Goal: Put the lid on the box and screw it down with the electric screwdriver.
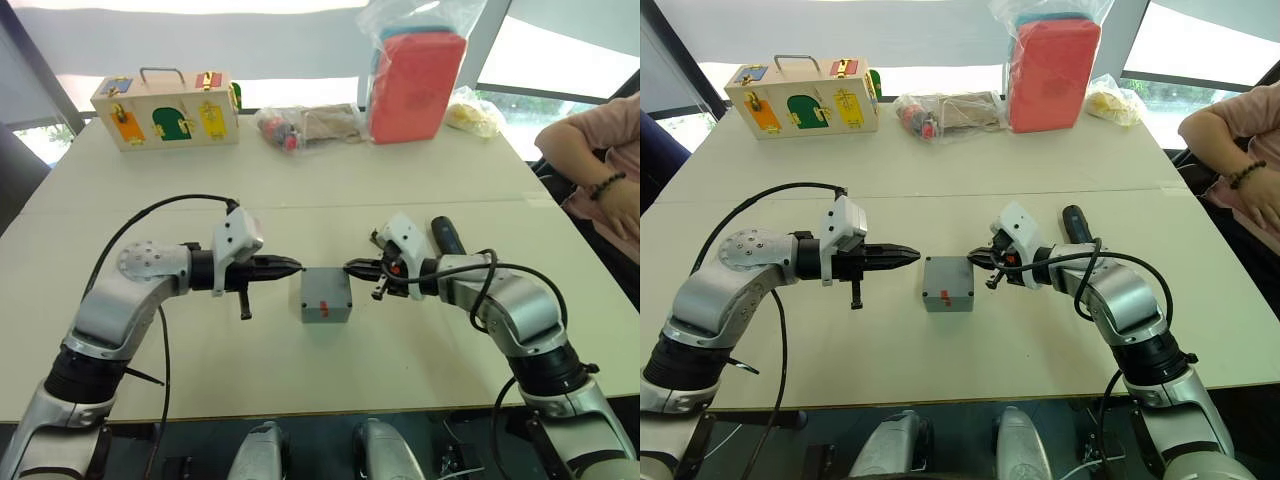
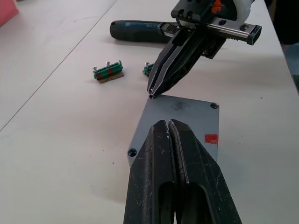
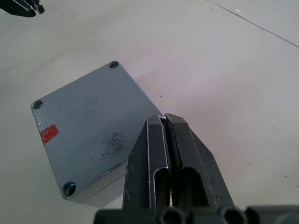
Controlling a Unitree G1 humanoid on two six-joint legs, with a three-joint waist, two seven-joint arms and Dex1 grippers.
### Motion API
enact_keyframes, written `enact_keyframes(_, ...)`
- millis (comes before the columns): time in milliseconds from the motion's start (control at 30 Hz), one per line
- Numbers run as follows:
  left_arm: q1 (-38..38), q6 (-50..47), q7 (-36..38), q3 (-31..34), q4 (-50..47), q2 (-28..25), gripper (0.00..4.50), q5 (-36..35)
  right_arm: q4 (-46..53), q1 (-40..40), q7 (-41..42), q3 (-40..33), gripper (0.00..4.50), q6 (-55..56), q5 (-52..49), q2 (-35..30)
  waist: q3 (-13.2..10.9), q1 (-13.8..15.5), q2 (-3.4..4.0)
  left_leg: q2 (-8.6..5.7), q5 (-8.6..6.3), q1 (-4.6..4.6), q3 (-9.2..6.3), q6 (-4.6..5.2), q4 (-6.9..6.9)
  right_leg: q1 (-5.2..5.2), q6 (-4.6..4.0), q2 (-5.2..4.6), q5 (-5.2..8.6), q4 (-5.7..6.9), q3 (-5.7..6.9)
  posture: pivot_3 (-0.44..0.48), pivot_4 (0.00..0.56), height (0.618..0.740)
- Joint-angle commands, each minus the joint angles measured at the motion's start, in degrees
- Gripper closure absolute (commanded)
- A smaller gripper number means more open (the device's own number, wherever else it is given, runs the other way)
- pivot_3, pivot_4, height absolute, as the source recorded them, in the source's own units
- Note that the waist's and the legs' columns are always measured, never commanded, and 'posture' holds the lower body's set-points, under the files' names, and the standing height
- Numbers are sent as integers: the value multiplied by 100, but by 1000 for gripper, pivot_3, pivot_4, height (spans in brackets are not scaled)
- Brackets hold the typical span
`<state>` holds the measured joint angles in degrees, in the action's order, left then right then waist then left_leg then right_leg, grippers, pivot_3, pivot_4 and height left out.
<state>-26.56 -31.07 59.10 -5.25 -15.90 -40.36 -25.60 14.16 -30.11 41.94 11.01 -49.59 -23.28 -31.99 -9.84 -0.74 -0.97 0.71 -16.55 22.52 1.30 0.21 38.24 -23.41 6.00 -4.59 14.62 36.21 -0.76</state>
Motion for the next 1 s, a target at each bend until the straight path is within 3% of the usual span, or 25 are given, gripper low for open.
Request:
enact_keyframes(33,-9,18,-32,106,-177,-7,4500,-61,31,-53,43,-28,4487,6,-23,36,0,0,0,0,0,0,0,0,0,0,0,0,0,0,0,0,150,730)
enact_keyframes(100,-7,14,-41,104,-181,1,4500,-69,26,-58,64,-43,4487,-46,-65,45,0,0,0,0,0,0,1,0,0,0,0,0,0,0,0,0,150,730)
enact_keyframes(367,-18,12,-43,70,-169,47,4500,-97,304,-78,35,-310,1142,-243,-139,-197,0,1,0,0,0,0,0,0,0,0,0,0,0,0,0,0,150,730)
enact_keyframes(533,-149,69,60,29,-60,167,4500,-151,733,-389,-183,-1302,1142,-948,-379,-850,-7,20,9,-1,0,2,0,0,0,0,0,-4,0,-1,0,0,150,730)
enact_keyframes(667,-283,102,115,-42,-32,311,4500,-137,526,-723,-144,-1484,1142,-2006,-438,-1746,-7,18,9,-4,0,4,1,0,0,0,-4,-9,2,-5,-1,0,150,730)
enact_keyframes(867,-349,231,145,-164,-42,551,4500,-114,-544,-1056,168,-822,1142,-2559,-194,-2786,-10,-12,12,1,-1,2,6,1,-1,-1,-15,-4,8,-9,-3,0,150,730)
enact_keyframes(1000,-374,387,185,-136,17,621,4500,-111,-1446,-1524,337,-153,1142,-2798,-35,-2785,-11,-31,13,0,0,1,15,1,-2,-6,-15,-3,8,-8,-11,0,150,730)
